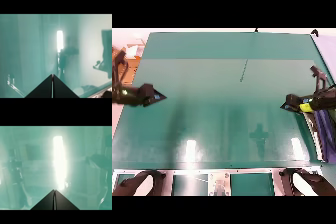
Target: Fold the shirts.
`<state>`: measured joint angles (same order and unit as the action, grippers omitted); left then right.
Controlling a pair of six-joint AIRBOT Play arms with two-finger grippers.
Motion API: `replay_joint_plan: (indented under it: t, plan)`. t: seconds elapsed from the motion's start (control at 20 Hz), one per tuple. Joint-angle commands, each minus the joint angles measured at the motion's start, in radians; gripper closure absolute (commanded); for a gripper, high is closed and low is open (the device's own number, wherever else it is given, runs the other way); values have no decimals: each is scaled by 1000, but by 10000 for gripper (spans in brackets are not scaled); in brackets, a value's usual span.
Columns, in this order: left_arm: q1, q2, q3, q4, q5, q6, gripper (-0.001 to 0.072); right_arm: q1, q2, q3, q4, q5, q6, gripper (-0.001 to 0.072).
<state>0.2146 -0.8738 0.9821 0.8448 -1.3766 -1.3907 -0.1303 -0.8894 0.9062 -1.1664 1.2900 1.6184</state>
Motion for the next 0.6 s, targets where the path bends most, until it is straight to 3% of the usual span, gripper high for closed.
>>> replay_joint_plan:
  t: [0.0, 0.55]
  plan:
    - [-10, 95, -137, -6, 16, 11, 686, 87, 61, -82, 8, -49, -6, 693]
    - [-10, 95, -137, -15, 8, 8, 685, 93, 60, -82, 7, -18, 0, 693]
